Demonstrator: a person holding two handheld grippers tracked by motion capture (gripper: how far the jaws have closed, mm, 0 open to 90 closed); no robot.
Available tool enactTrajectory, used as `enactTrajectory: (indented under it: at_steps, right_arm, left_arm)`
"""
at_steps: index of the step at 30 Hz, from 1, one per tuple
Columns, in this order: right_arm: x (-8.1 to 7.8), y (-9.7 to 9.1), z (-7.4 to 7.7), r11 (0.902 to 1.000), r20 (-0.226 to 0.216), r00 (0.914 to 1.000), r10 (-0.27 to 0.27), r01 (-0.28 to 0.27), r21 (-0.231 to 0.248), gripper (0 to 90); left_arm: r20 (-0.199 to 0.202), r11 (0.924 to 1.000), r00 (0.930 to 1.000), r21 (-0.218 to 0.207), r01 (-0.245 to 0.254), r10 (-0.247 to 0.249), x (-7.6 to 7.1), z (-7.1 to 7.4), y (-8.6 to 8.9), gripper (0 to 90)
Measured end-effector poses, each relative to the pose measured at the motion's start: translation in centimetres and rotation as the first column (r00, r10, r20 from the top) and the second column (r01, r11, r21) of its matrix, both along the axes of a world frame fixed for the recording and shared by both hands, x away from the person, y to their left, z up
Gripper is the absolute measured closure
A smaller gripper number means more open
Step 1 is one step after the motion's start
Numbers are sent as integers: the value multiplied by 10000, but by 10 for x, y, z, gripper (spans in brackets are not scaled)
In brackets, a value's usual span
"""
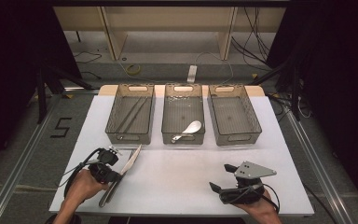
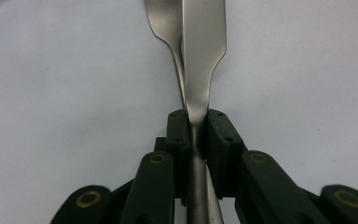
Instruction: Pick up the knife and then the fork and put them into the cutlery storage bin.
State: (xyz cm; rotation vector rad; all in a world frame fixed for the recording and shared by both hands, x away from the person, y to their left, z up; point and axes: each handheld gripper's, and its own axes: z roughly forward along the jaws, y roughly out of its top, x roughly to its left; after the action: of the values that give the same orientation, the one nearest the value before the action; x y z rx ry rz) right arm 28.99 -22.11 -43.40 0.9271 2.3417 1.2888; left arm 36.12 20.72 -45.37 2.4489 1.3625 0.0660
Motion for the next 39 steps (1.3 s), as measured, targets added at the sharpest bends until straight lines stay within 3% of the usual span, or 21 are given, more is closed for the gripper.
enactTrajectory:
  at_steps: [5,8,15,19,25,26,31,33,34,35,39]
  right_arm:
    - [0,1,0,10000,6,10000,22,-22,19,203]
    - [0,1,0,10000,-6,10000,39,-39,35,204]
    - [0,7,0,9998,-9,9998,192,-191,100,206]
    - [-2,18,4,9980,251,9977,624,-626,63,206]
    - [-5,41,9,9897,758,9871,1407,-1384,-356,205]
    - [-6,45,9,9873,836,9843,1552,-1516,-477,205]
    - [-4,64,5,9736,961,9747,2018,-1890,-1281,206]
    - [-4,69,4,9669,1048,9709,2153,-1969,-1623,207]
    - [-4,71,4,9649,1095,9692,2207,-2005,-1696,208]
    - [-4,72,4,9634,1143,9671,2272,-2061,-1712,210]
    - [-4,78,1,9470,1346,9535,2696,-2372,-2165,221]
  left_arm:
    - [99,9987,9997,-454,240,-235,-2,5,-2,797]
    - [38,9979,9990,-474,448,-446,-3,5,-6,798]
    - [-95,9863,9937,-1239,1092,-1113,-4,14,-20,798]
    - [-446,9699,9824,-1734,1712,-1814,-3,16,-34,798]
    - [-752,9486,9595,-1891,2538,-2717,2,16,-67,798]
    - [-786,9433,9527,-1850,2755,-2937,2,15,-72,798]
    - [-864,9312,9368,-1726,3211,-3390,3,16,-93,798]
    - [-912,9244,9264,-1525,3496,-3654,4,15,-102,798]
    - [-883,9241,9259,-1481,3524,-3673,4,15,-105,797]
    - [-947,9181,9184,-1449,3690,-3841,5,15,-110,797]
    - [-966,9027,9004,-1246,4118,-4241,4,17,-122,797]
